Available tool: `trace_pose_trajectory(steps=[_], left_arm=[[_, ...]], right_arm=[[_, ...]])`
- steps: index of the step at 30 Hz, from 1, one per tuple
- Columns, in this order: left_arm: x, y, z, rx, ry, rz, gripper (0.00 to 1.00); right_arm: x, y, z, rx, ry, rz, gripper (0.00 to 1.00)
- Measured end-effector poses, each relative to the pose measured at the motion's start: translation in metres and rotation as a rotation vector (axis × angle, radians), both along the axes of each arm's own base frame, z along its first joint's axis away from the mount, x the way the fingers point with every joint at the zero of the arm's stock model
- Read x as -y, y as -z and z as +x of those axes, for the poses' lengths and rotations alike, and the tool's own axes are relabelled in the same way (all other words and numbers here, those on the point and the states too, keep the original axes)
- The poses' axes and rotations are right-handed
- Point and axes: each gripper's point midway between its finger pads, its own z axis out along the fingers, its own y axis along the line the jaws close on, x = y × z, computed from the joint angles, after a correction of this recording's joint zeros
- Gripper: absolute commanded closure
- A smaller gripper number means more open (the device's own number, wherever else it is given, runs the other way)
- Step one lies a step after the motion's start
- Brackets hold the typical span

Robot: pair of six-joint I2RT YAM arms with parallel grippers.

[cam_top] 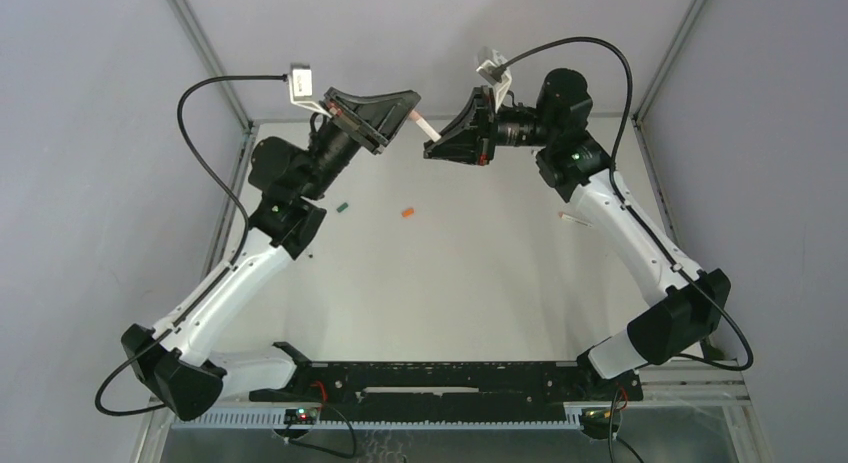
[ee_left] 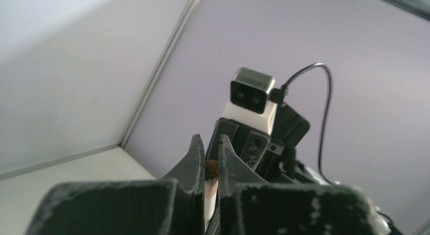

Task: Insert the pens into the pen caps
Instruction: Insert the pen cap onto the pen.

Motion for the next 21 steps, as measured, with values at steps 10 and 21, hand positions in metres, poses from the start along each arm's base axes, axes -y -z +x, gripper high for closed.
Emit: trace_pose_trajectory(steps=[10, 21], left_arm=[[-0.003, 0.020, 0.038, -0.130, -0.142, 0.096, 1.00], [-0.006, 0.050, 0.044, -0.151, -0.124, 0.077, 0.96]], right_arm=[[-0.011, 0.014, 0.031, 0.006, 0.246, -0.110, 1.00], [-0.026, 0.058, 0.032, -0.233, 0.164, -0.177, 1.00]])
